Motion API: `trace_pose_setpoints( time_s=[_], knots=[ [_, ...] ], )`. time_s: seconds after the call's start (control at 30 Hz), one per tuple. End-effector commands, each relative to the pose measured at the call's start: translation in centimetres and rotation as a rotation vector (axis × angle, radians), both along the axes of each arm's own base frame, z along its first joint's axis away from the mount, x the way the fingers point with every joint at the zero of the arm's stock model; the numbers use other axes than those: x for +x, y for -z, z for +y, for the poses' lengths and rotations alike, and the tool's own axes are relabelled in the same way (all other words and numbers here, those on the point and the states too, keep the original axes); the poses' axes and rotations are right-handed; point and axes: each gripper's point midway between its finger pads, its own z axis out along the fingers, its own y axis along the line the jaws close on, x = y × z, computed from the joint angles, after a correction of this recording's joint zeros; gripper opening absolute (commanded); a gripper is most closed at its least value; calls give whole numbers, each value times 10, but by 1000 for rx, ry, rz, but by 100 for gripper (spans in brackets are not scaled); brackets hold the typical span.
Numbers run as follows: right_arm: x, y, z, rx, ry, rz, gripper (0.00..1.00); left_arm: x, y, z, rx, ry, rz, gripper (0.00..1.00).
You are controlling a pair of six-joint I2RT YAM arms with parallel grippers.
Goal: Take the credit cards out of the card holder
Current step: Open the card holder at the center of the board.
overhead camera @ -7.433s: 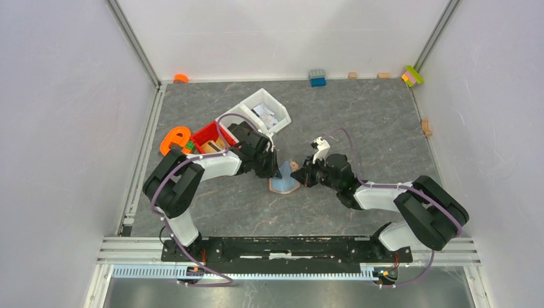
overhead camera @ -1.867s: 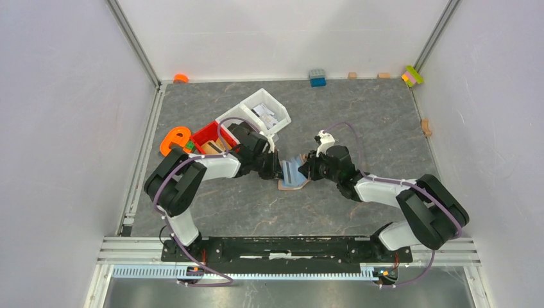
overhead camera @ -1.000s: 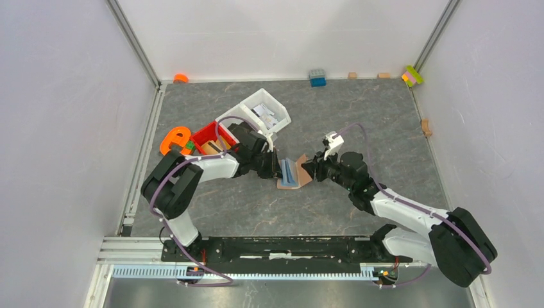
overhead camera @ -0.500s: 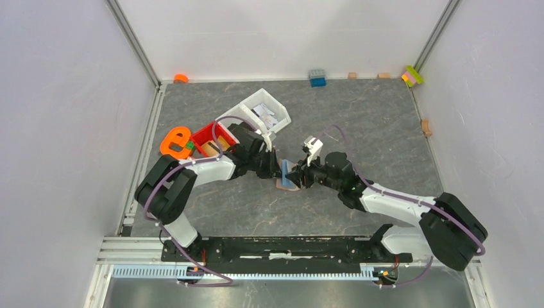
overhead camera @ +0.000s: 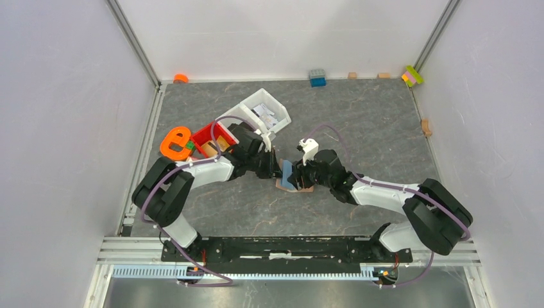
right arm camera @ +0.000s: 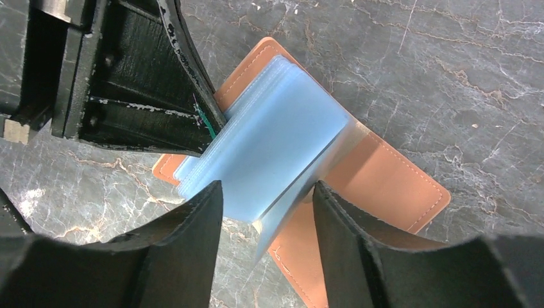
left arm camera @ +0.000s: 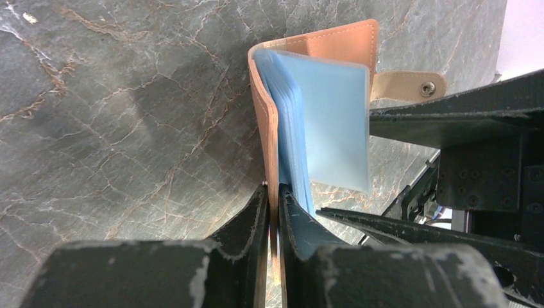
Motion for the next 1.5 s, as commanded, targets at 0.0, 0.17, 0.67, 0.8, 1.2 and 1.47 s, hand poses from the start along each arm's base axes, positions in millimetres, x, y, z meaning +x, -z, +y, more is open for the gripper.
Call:
trace_pose_setpoints(
  time_s=[0.0, 0.17, 0.67, 0.8, 1.2, 1.47],
  knots=[
    [6, -22, 16, 76, -19, -25, 62, 5, -27, -7, -77, 21, -76, 16],
    [3, -25, 18, 109, -29, -22, 68, 5, -31, -7, -88, 19, -88, 16],
    [1, -15, 21, 127, -29, 35, 68, 4, -35, -7, -103, 15, -97, 16],
    [4, -9, 18, 103, -9, 48, 59, 4, -36, -6, -102, 13, -99, 16],
    [11, -12, 8, 81, 45, 22, 36, 7, -30, -3, -72, -4, -90, 16],
    [15, -18, -2, 85, 83, -2, 59, 7, -24, -3, -56, -2, -72, 16]
  ],
)
